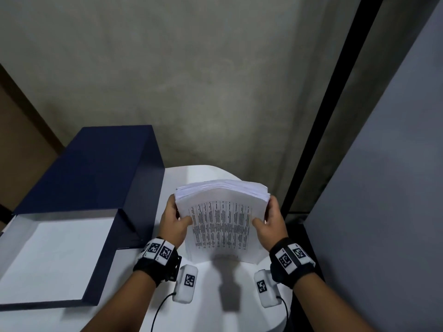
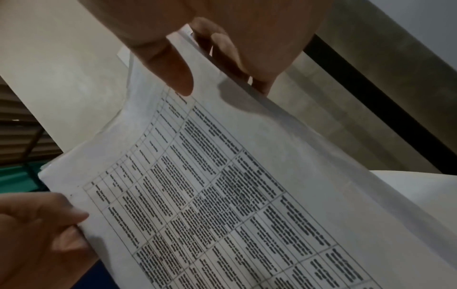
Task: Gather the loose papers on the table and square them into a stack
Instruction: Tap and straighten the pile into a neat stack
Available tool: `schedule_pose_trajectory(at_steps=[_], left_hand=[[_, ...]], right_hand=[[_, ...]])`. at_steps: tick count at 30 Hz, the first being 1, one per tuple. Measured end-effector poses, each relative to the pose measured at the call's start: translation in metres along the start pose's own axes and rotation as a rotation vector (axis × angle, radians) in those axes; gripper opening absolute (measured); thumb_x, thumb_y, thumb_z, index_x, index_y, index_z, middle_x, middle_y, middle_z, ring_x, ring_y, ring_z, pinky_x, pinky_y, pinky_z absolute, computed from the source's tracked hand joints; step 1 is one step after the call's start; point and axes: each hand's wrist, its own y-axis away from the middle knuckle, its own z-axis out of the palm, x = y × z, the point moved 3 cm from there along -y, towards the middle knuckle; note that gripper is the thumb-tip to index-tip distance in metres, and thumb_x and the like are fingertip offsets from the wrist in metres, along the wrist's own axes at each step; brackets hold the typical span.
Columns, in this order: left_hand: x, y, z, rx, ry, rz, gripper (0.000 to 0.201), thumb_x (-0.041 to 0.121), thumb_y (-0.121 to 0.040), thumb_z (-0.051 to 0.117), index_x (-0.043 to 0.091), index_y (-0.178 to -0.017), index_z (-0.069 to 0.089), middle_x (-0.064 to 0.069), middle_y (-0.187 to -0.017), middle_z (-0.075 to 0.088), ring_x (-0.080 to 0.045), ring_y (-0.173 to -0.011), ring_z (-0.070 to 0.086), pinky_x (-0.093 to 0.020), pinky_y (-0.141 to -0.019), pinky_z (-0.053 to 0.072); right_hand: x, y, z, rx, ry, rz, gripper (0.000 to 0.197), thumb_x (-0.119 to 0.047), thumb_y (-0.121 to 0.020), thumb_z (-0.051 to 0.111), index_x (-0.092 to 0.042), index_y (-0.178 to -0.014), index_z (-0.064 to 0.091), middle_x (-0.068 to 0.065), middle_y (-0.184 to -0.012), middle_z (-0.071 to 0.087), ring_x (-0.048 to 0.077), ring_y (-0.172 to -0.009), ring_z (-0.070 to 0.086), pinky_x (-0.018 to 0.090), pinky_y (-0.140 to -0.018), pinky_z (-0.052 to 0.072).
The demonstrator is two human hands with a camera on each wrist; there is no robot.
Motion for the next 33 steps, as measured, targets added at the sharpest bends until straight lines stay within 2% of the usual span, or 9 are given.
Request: schedule_pose_trajectory(at_steps=[7,11,14,17,20,23,26,28,33], left_hand=[[0.000,-0.002,0.020,-0.055,-0.023,-0.007,0.024,0.012,-0.097,0.049,0.031,-0.107,0.038,0.002,-0.100,0.062,-0.013,-0.091,0.062,-0.026,-0.074,0.050],[0.009,0.002,0.020,0.025,0.013,0.096,0.023,0.015,-0.098,0.049,0.027,-0.110,0.033,0.003,-0.108,0.057,-0.012,-0.096,0.059,-0.025,-0.080,0.048],[0.004,0.005,0.016,0.043,-0.006,0.098,0.034,0.015,-0.089,0.059,0.020,-0.115,0.036,0.007,-0.106,0.060,-0.010,-0.096,0.061,-0.036,-0.089,0.049],[0.008,0.006,0.010,0.080,-0.018,0.149,0.041,0.021,-0.083,0.069,0.017,-0.114,0.043,0.009,-0.099,0.062,0.005,-0.084,0.062,-0.027,-0.079,0.051],[0.023,0.004,0.004,0.126,0.073,0.240,0.049,0.049,-0.075,0.062,0.016,-0.110,0.049,0.003,-0.099,0.063,-0.006,-0.084,0.062,-0.020,-0.074,0.051],[0.034,-0.005,0.004,0.187,0.169,0.227,0.039,0.048,-0.083,0.056,0.017,-0.105,0.052,0.000,-0.098,0.072,-0.016,-0.086,0.066,-0.028,-0.076,0.052],[0.037,-0.012,0.006,0.260,0.103,0.188,0.016,0.033,-0.087,0.058,0.020,-0.096,0.058,-0.003,-0.100,0.071,-0.019,-0.092,0.066,-0.029,-0.078,0.050],[0.037,-0.013,0.009,0.288,0.063,0.185,0.004,0.021,-0.091,0.058,0.018,-0.092,0.061,0.000,-0.099,0.067,-0.017,-0.093,0.062,-0.026,-0.078,0.045],[0.039,-0.009,0.009,0.157,0.187,0.240,0.021,0.030,-0.091,0.054,0.012,-0.098,0.060,0.005,-0.094,0.065,-0.009,-0.087,0.061,-0.022,-0.078,0.046]], right_hand=[[0.004,0.001,0.015,-0.025,0.103,0.049,0.045,-0.008,-0.094,0.048,-0.015,-0.136,0.032,0.003,-0.108,0.065,0.024,-0.093,0.066,0.044,-0.089,0.053],[-0.003,0.001,0.012,0.011,0.036,-0.009,0.040,-0.004,-0.094,0.049,-0.031,-0.121,0.036,-0.015,-0.101,0.062,-0.003,-0.086,0.063,0.027,-0.083,0.052],[0.007,0.007,0.011,-0.034,0.054,0.018,0.043,-0.005,-0.090,0.056,-0.031,-0.119,0.040,-0.013,-0.104,0.063,-0.003,-0.089,0.063,0.028,-0.082,0.050],[0.007,0.009,0.008,-0.006,0.018,-0.013,0.048,-0.010,-0.082,0.067,-0.040,-0.111,0.042,-0.009,-0.107,0.064,0.001,-0.093,0.064,0.025,-0.080,0.049],[-0.018,0.005,0.006,0.064,-0.138,-0.125,0.051,-0.019,-0.075,0.073,-0.022,-0.118,0.045,-0.007,-0.105,0.062,-0.001,-0.091,0.063,0.015,-0.078,0.049],[-0.038,-0.007,0.004,0.216,-0.187,-0.184,0.040,-0.032,-0.077,0.069,-0.012,-0.109,0.055,-0.011,-0.100,0.059,-0.009,-0.089,0.057,0.004,-0.079,0.040],[-0.041,-0.020,0.008,0.295,-0.142,-0.102,0.009,-0.024,-0.087,0.066,-0.017,-0.086,0.062,-0.012,-0.085,0.064,-0.005,-0.078,0.057,0.013,-0.073,0.041],[-0.035,-0.023,0.009,0.312,-0.090,-0.068,0.013,-0.022,-0.089,0.063,-0.017,-0.077,0.062,-0.010,-0.078,0.064,0.000,-0.075,0.057,0.020,-0.072,0.042],[-0.035,-0.022,0.008,0.291,-0.143,-0.088,0.014,-0.031,-0.086,0.061,-0.020,-0.078,0.061,-0.010,-0.076,0.062,0.006,-0.072,0.056,0.025,-0.070,0.045]])
